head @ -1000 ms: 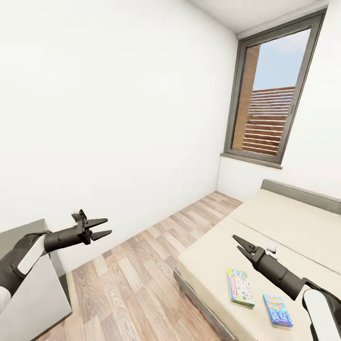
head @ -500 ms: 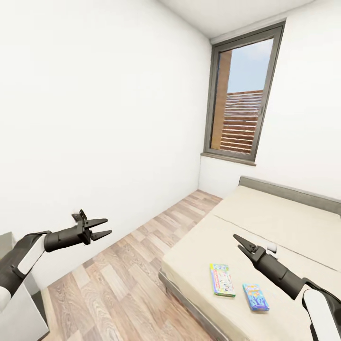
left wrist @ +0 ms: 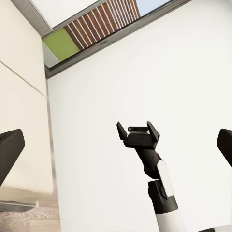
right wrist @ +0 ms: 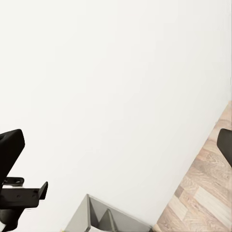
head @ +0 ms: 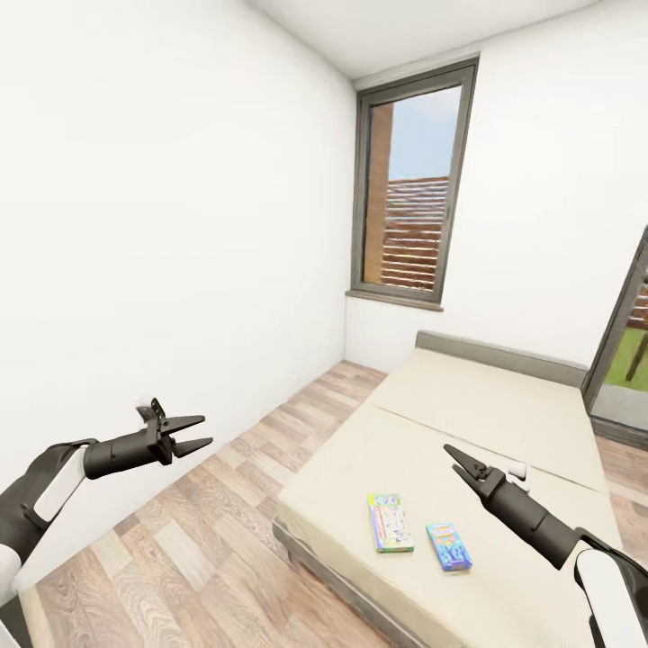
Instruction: Put all the toys in the child's room - the three board games (two on the bed and one on the table), the two jigsaw puzzles on the table, and the tennis ball on the table - inside the toy box on the table in the child's room.
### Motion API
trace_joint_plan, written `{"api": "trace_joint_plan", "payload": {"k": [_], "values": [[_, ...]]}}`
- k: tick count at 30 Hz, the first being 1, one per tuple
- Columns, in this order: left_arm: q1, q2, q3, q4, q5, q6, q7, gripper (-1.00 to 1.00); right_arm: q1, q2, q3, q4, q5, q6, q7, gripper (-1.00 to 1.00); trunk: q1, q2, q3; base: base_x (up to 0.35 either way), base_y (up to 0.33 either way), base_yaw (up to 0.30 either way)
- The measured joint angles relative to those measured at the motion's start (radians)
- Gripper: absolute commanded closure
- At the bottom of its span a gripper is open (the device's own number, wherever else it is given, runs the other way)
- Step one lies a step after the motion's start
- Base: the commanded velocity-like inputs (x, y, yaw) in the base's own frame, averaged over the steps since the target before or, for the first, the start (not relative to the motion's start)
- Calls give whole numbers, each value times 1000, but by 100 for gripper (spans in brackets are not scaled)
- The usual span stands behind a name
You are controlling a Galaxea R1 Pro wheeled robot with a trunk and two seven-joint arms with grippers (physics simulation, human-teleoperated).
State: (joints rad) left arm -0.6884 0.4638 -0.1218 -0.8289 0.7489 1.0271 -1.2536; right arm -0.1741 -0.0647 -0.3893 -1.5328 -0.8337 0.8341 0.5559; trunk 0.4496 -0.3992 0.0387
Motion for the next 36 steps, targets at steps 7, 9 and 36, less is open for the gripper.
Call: {"api": "trace_joint_plan", "payload": {"k": [7, 9, 36], "values": [[0, -1, -1, 0, 0, -1, 1, -100, 0, 0, 0, 0, 0, 0, 0, -100, 0, 0, 3, 0, 0, -275], [0, -2, -1, 0, -1, -1, 1, -100, 0, 0, -1, 1, -1, 0, 0, -100, 0, 0, 4, 0, 0, -275], [0, 1, 0, 0, -1, -2, 1, -100, 0, -1, -1, 18, 0, -1, -2, -100, 0, 0, 16, 0, 0, -275]]}}
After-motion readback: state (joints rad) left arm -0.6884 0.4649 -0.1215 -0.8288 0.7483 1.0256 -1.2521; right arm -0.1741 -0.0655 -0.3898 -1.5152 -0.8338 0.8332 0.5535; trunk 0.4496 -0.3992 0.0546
